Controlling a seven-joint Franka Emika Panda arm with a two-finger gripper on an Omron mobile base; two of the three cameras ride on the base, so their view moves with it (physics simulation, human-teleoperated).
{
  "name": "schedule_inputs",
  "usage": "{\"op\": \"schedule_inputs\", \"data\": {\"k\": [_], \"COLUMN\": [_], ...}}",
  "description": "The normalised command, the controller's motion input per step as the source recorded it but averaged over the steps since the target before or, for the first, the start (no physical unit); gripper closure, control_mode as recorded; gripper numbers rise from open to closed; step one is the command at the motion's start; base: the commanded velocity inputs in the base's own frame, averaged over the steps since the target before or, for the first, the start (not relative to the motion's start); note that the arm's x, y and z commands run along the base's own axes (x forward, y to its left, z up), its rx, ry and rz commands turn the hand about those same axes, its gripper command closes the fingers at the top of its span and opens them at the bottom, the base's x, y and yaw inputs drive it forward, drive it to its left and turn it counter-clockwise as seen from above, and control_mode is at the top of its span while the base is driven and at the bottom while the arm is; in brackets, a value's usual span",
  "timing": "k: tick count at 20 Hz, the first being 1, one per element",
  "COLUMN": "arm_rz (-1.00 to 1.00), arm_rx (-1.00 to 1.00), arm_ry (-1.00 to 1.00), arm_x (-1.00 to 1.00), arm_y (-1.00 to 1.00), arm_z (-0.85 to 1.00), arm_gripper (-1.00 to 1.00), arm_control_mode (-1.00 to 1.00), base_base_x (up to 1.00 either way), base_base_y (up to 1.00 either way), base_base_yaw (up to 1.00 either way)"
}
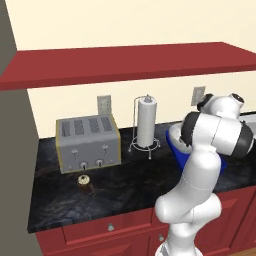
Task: Place the bowl with cake and the cupcake onto the tray.
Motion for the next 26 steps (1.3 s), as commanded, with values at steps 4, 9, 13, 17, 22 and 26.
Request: {"op": "schedule_inputs", "data": {"k": [4,9,13,17,22,26], "arm_rz": [0.0,-0.06,-0.08,-0.01,0.09,0.04], "arm_rx": [0.0,0.02,0.0,-0.04,-0.21,-0.22], "arm_ry": [0.01,0.0,0.0,0.0,0.02,0.0], "arm_x": [0.1,-0.3,-0.56,-0.81,-0.77,-0.65], "arm_y": [-0.06,-0.15,0.14,0.55,0.88,1.0], "arm_z": [0.03,0.41,0.03,0.1,0.19,0.16], "arm_gripper": [-1.0,-1.0,-1.0,-1.0,-1.0,-1.0], "arm_control_mode": [-1.0,-1.0,-1.0,-1.0,-1.0,-1.0], "base_base_x": [0.0,0.0,0.0,0.0,0.0,0.0], "base_base_y": [0.0,0.0,0.0,0.0,0.0,0.0], "base_base_yaw": [0.0,0.0,0.0,0.0,0.0,0.0]}}
